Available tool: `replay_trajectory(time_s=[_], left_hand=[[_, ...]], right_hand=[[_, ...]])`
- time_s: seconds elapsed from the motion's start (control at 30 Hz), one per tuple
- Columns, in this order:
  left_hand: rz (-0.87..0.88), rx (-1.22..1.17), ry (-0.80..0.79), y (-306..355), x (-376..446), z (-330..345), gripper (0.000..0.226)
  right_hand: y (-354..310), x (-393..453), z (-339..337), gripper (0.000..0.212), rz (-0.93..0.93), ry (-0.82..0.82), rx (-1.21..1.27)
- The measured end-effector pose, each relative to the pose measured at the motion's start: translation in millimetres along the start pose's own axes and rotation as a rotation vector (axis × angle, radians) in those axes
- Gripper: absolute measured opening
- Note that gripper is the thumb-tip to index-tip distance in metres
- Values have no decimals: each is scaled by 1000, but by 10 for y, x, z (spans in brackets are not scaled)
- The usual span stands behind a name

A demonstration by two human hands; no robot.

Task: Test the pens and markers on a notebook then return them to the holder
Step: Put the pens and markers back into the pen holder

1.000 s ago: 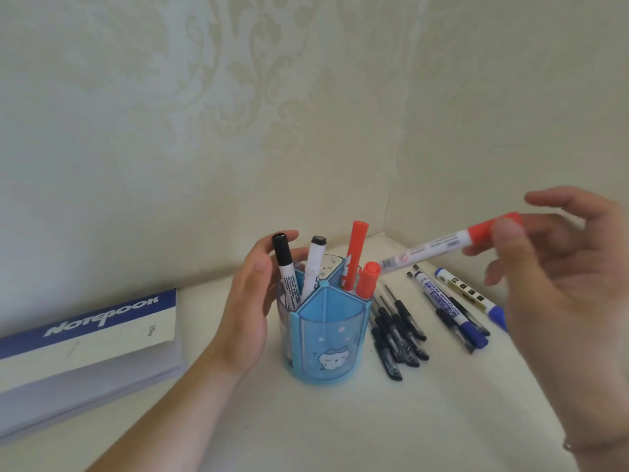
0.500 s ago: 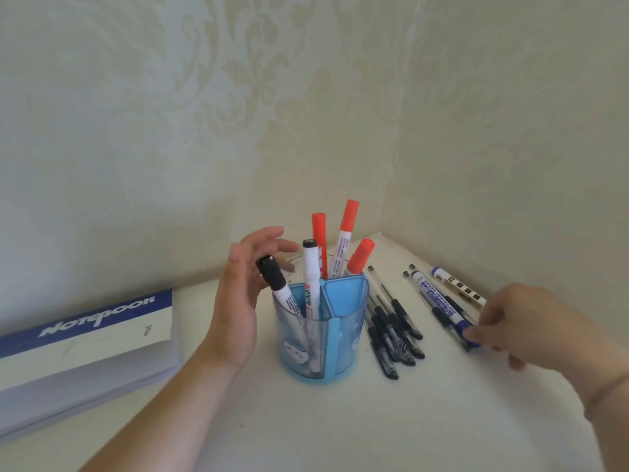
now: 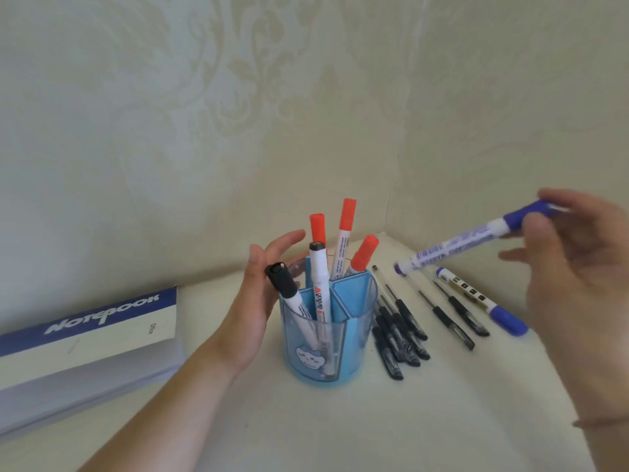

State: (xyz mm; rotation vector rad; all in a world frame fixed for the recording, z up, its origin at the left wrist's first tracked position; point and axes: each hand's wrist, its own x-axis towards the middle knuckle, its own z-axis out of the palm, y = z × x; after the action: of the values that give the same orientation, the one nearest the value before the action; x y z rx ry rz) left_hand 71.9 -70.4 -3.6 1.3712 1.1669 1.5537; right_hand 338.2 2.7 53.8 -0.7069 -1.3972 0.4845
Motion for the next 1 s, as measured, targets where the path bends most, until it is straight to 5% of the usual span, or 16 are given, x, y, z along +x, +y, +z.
replay_trajectory(time_s=[0.1, 0.23, 0.33, 0.4, 0.47, 0.6, 0.83, 0.9, 1.0], left_hand=[[5, -3, -44, 16, -18, 34, 93], [20, -39, -50, 27, -19, 41, 97], [29, -23, -38, 27, -19, 37, 97], [31, -21, -28, 25, -15, 29, 98], [34, -20, -7, 16, -8, 21, 100], [33, -15, 4, 7, -2, 23, 100], [41, 2, 27, 12, 2, -2, 97], [39, 11, 44, 20, 2, -2, 95], [44, 27, 80, 16, 11, 5, 89]], right_hand=[[-226, -140, 121, 32, -28, 8, 269], [-297, -338, 286, 16, -65, -125, 244], [-234, -342, 275, 18, -137, -306, 68], [-130, -213, 148, 24, -85, -281, -31], [105, -4, -48, 24, 66, -220, -377], [546, 172, -337, 10, 481, -557, -1101], [698, 141, -373, 7, 557, -716, -1279], [713, 137, -357, 8, 476, -685, -1265], [610, 179, -306, 16, 185, -338, -998]])
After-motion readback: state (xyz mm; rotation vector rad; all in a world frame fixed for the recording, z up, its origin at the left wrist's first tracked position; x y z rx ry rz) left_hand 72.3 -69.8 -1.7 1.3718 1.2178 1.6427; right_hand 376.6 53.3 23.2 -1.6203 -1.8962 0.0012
